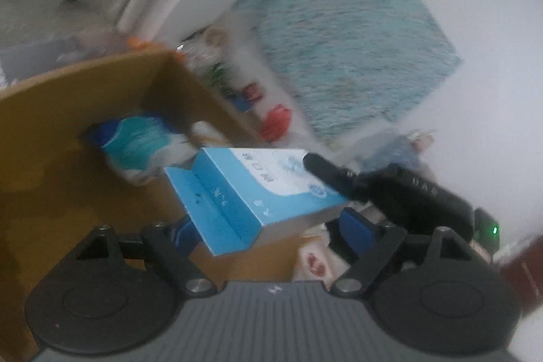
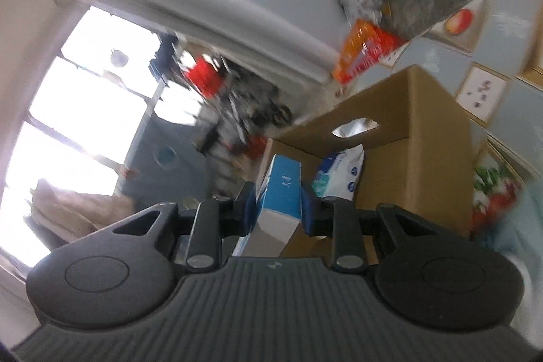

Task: Organize soft objects
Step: 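Carry the tissue box with the right tool and release it into the cardboard box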

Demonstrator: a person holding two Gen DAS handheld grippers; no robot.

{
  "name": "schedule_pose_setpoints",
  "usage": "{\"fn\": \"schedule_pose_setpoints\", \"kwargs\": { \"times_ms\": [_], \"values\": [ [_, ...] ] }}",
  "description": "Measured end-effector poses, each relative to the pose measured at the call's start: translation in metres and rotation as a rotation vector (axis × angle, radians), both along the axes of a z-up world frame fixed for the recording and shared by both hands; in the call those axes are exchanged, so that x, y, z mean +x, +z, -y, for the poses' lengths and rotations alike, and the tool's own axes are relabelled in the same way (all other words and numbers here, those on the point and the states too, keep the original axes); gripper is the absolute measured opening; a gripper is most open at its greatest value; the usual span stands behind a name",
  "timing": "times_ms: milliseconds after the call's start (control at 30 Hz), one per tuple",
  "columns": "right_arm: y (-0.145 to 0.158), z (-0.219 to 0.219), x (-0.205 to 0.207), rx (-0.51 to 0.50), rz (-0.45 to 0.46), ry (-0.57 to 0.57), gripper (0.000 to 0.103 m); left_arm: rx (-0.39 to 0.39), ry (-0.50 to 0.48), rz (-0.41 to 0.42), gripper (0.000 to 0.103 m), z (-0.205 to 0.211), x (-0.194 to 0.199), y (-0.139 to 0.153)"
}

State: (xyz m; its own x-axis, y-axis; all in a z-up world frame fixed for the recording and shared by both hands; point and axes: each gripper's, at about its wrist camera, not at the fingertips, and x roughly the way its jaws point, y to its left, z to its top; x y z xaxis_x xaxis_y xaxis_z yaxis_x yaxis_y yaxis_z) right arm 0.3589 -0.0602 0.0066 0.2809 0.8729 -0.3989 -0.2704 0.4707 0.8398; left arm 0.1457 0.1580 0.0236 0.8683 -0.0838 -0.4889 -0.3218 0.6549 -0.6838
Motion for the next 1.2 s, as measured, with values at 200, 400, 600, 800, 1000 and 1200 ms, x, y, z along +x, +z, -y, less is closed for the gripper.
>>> {"fn": "schedule_pose_setpoints", "kwargs": {
  "times_ms": [200,400,600,800,1000,1200],
  "values": [
    [-0.015,-0.059,0.035,-0.175,-0.031,0.074,0.02,-0.083,0.091,-0.081,0.087,-0.034,-0.002,-0.032],
    [-0.028,-0.108,0.057,-0.349,-0.005,0.135,0.02,-0.081,0.161,-0.089,0.087,-0.047,-0.015,-0.039],
    [-0.046,-0.138,0.077,-0.476,0.006,0.145,0.024,-0.076,0.171,-0.089,0.087,-0.052,-0.022,-0.039],
    [-0.064,-0.157,0.085,-0.643,0.083,0.133,0.056,-0.044,0.195,-0.076,0.087,-0.053,-0.026,-0.036],
    [-0.048,-0.148,0.079,-0.651,0.154,0.094,0.068,-0.017,0.219,-0.046,0.087,-0.054,-0.035,-0.029],
    [-0.033,-0.133,0.074,-0.553,0.12,0.065,0.068,0.031,0.231,-0.017,0.087,-0.05,-0.043,-0.02]
  ]
}}
